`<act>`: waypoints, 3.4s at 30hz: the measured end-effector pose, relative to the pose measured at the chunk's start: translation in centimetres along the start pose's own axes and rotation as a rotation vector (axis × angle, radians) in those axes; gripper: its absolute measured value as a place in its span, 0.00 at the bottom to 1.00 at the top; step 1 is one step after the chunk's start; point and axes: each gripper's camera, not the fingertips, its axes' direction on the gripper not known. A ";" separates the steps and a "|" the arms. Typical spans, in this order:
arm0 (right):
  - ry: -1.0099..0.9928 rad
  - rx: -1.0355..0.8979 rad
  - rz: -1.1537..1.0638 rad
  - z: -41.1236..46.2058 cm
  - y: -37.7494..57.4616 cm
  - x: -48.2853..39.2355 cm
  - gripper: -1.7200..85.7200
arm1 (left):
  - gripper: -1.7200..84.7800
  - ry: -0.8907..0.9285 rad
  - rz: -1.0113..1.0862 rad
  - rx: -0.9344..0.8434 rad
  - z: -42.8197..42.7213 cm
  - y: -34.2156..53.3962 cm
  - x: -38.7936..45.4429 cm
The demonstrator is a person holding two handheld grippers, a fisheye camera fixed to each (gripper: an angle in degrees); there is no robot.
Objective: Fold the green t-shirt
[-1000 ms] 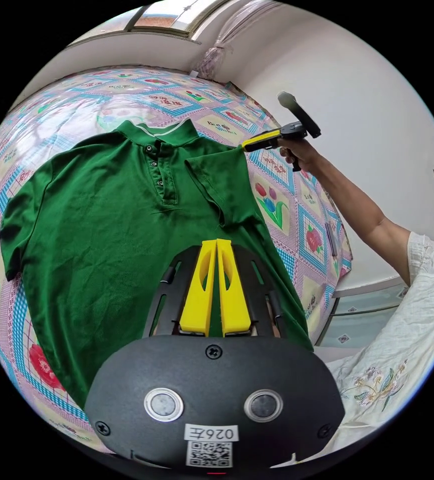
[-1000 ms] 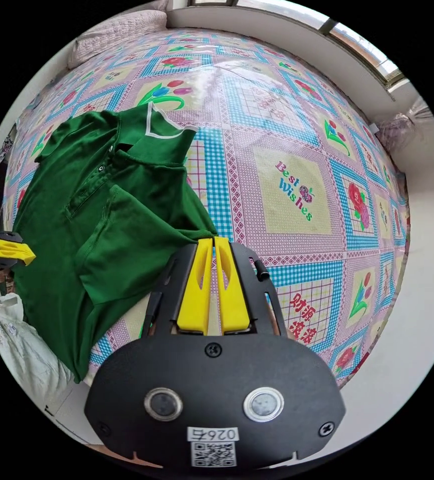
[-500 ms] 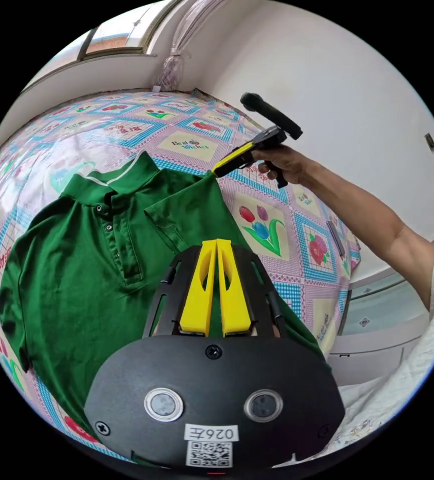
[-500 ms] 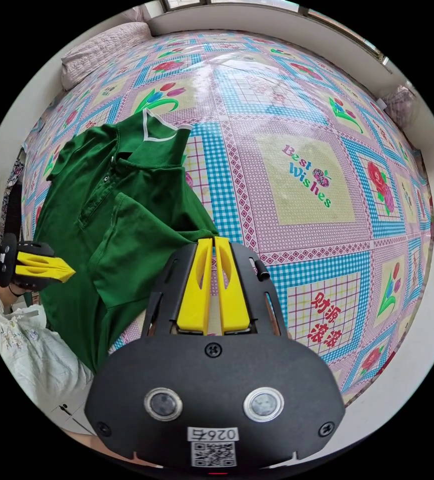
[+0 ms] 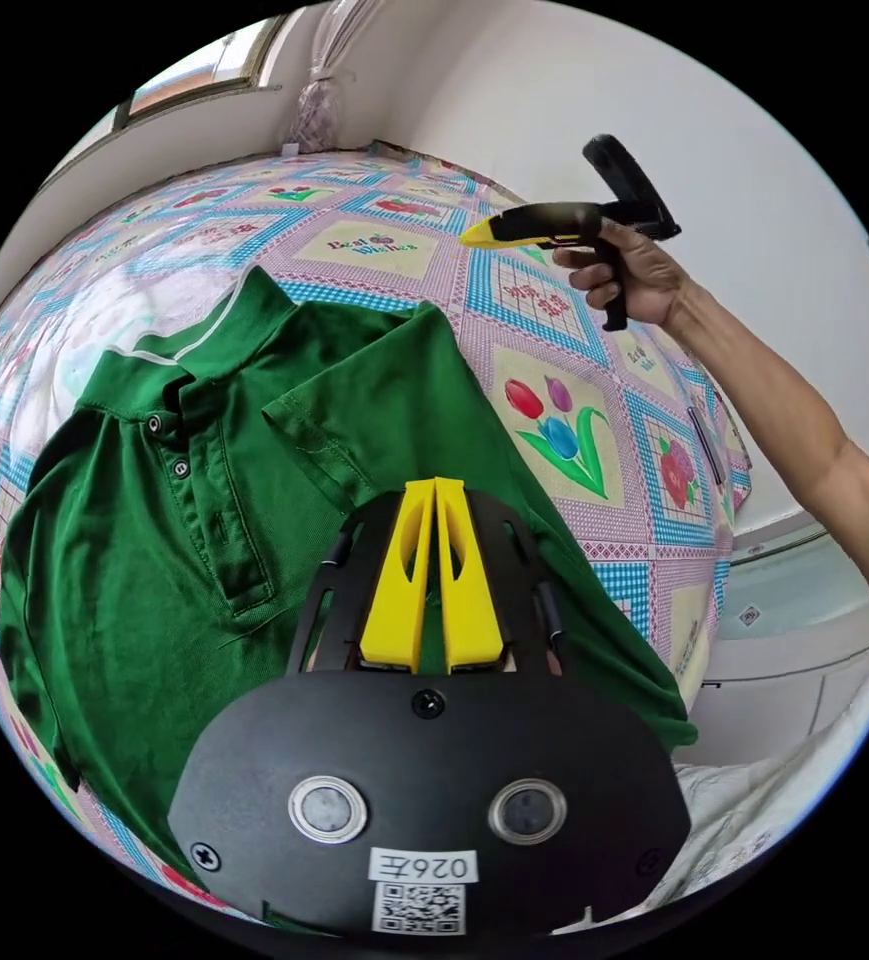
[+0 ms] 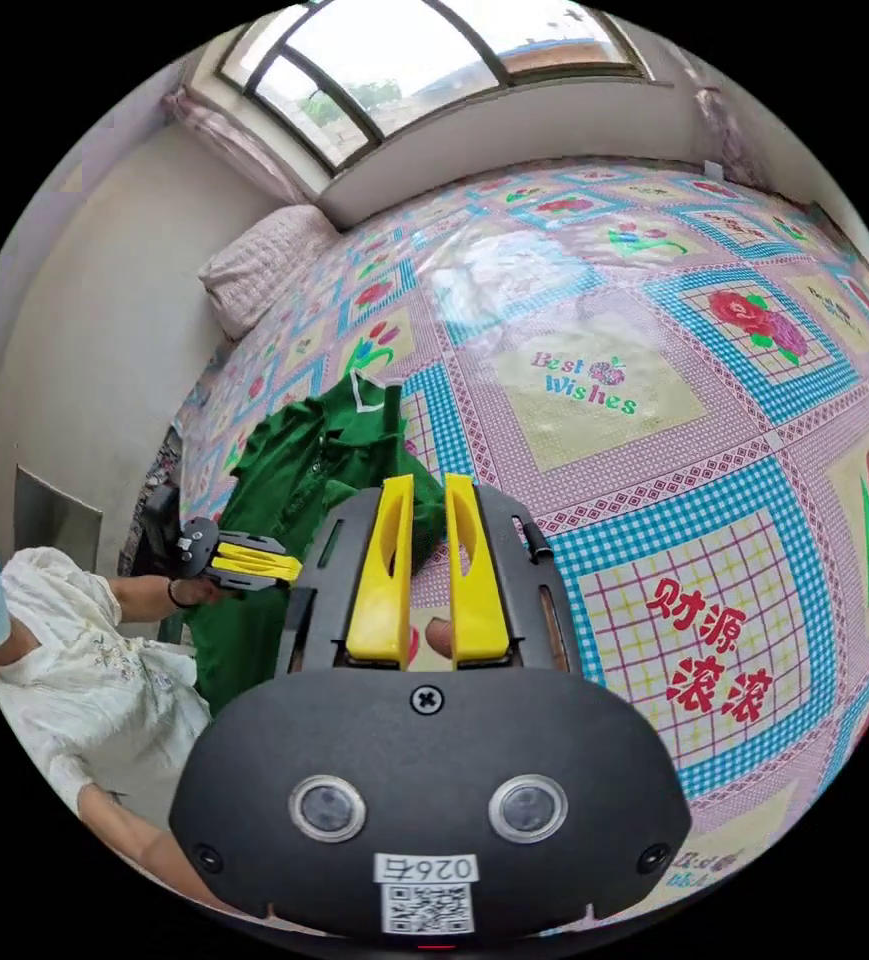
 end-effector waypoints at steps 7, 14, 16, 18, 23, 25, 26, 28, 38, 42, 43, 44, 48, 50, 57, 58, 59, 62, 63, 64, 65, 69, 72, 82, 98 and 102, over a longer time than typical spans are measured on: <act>0.011 0.564 -0.335 -6.6 11.3 -18.0 0.01 | 0.01 -0.121 -0.176 0.290 -13.2 10.9 -5.9; 0.071 0.345 -0.456 8.7 14.5 -37.9 0.10 | 0.15 -0.297 -0.392 0.294 -23.4 24.0 -15.6; 0.053 0.244 -0.465 14.5 14.8 -42.3 0.13 | 0.19 -0.279 -0.442 0.302 -25.1 26.3 -18.1; 0.109 0.151 -0.518 20.4 15.6 -47.1 0.12 | 0.20 -0.267 -0.451 0.285 -26.3 27.9 -20.3; 0.345 0.020 -0.687 35.9 18.5 -59.1 0.09 | 0.09 -0.274 -0.352 0.206 -27.9 30.0 -24.2; 0.409 -0.019 -0.745 40.3 19.5 -61.9 0.09 | 0.08 -0.288 -0.326 0.179 -28.2 30.2 -25.0; 0.448 -0.045 -0.776 42.8 20.1 -63.5 0.09 | 0.08 -0.305 -0.303 0.164 -28.3 30.3 -25.4; 0.506 -0.077 -0.835 46.1 21.1 -65.7 0.08 | 0.09 -0.314 -0.282 0.143 -28.5 30.5 -26.1; 0.876 -0.140 -1.215 59.2 26.4 -72.8 0.07 | 0.12 -0.260 -0.244 0.073 -27.6 29.4 -31.0; 0.866 -0.213 -1.224 61.6 26.6 -73.6 0.09 | 0.14 -0.234 -0.243 0.047 -27.1 28.0 -32.7; 0.864 -0.219 -1.227 62.2 26.6 -74.0 0.09 | 0.14 -0.235 -0.238 0.038 -26.8 27.4 -33.1; 0.866 -0.217 -1.217 62.8 26.4 -74.2 0.09 | 0.14 -0.237 -0.233 0.031 -26.5 26.7 -33.4; 0.893 -0.235 -1.202 64.9 25.7 -74.4 0.07 | 0.14 -0.227 -0.216 0.004 -25.5 24.3 -34.2; 0.898 -0.243 -1.176 65.8 25.2 -74.1 0.04 | 0.15 -0.208 -0.209 -0.017 -24.7 22.2 -34.7; 0.851 -0.191 -1.007 64.9 23.4 -72.0 0.00 | 0.18 -0.117 -0.231 -0.107 -21.0 14.6 -37.3; 0.837 -0.188 -0.981 64.6 23.0 -71.5 0.00 | 0.18 -0.102 -0.227 -0.129 -20.0 12.9 -37.6; 0.828 -0.180 -0.958 64.3 22.7 -71.0 0.00 | 0.18 -0.093 -0.224 -0.154 -19.1 11.3 -37.6; 0.803 -0.162 -0.906 63.4 21.8 -69.7 0.00 | 0.09 -0.045 -0.204 -0.197 -17.3 7.7 -37.6; 0.798 -0.156 -0.894 63.1 21.6 -69.4 0.00 | 0.07 -0.031 -0.197 -0.203 -17.0 7.1 -37.5; 0.789 -0.150 -0.867 62.6 21.1 -68.7 0.00 | 0.04 -0.041 -0.197 -0.198 -16.7 5.9 -37.3; 0.775 -0.139 -0.836 61.8 20.5 -68.0 0.00 | 0.03 -0.042 -0.188 -0.181 -16.7 4.9 -36.8; 0.694 -0.106 -0.684 59.0 18.4 -64.9 0.00 | 0.02 -0.056 -0.165 -0.145 -17.5 1.6 -34.6; 0.533 -0.081 -0.473 55.9 16.1 -60.9 0.00 | 0.02 -0.100 -0.133 -0.167 -17.6 -1.8 -32.3; 0.141 0.088 0.038 46.0 14.5 -45.8 0.00 | 0.02 -0.353 0.227 -0.436 -10.6 -17.5 -18.5; 0.160 0.167 0.201 38.6 16.6 -38.8 0.06 | 0.03 -0.578 0.623 -1.033 5.7 -33.0 -8.3; 0.248 0.178 0.110 37.9 15.5 -40.5 0.08 | 0.04 -0.506 0.569 -1.042 7.8 -35.1 -8.7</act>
